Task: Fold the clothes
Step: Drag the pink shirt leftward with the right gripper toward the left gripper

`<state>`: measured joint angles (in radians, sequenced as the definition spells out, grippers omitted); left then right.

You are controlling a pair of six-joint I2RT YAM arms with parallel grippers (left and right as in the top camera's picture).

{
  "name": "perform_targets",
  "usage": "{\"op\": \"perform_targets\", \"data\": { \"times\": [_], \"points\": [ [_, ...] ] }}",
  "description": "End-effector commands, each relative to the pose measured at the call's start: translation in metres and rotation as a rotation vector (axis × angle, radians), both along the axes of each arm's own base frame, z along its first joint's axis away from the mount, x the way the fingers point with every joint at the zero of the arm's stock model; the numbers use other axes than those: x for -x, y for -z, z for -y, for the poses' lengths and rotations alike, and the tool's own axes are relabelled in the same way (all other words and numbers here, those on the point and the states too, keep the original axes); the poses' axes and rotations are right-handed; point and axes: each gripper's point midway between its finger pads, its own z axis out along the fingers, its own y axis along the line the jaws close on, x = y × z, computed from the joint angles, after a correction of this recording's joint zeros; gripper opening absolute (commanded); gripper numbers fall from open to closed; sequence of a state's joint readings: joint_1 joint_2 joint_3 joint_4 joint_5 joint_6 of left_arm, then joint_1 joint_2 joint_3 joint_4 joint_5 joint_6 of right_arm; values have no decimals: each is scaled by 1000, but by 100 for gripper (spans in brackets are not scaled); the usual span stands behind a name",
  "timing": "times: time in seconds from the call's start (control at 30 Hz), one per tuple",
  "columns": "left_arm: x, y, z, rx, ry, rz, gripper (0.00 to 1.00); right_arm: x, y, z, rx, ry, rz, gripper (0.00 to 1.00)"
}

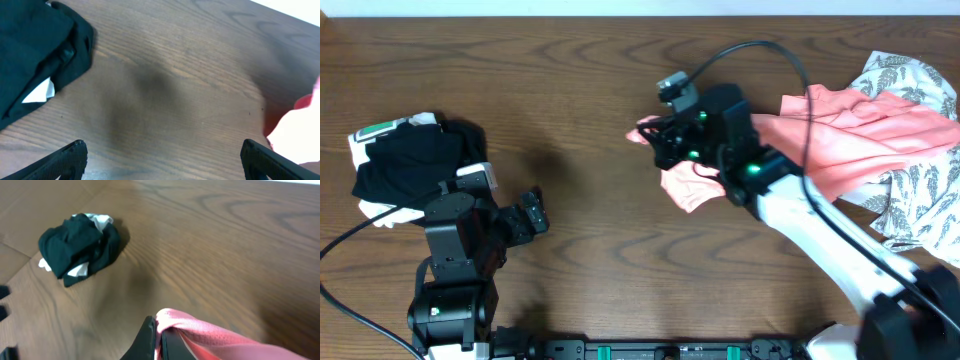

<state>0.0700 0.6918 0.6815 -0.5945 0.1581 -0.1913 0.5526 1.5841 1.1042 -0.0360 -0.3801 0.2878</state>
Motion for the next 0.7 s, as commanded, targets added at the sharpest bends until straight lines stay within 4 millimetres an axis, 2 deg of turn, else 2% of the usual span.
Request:
{"op": "perform_targets", "data": {
  "times": [0.0,0.07,0.13,0.17,0.2,0.27,0.3,0.37,0.4,0.57,0.67],
  "points": [
    [-2,-11,2,15,3,24,98,-15,8,-14,-12,27,22,1],
    [-2,-11,2,15,3,24,98,-26,19,-18,-16,45,33,1],
    [-2,-11,2,15,3,24,98,-30,33,-23,-21,37,15,9],
    [-2,-11,2,15,3,24,98,-29,41,-27,-22,18,-4,33],
    [-2,-11,2,15,3,24,98,-28,45,-28,-20,11,-12,41],
    [-2,-11,3,16,5,25,98,-27,52,-24,-1,3,-24,43],
    [-2,-11,4,21,10,24,98,-29,52,-21,6,6,-20,50],
    [-2,-11,9,41,35,23,98,-36,41,-6,2,37,-11,93],
    [-1,-11,14,56,54,24,98,-39,34,3,-1,56,-7,99],
    [-3,-15,26,100,113,38,98,-44,1,62,25,164,-8,99],
    [-8,-18,38,133,167,52,98,-41,1,121,109,321,-75,99]
  ]
}}
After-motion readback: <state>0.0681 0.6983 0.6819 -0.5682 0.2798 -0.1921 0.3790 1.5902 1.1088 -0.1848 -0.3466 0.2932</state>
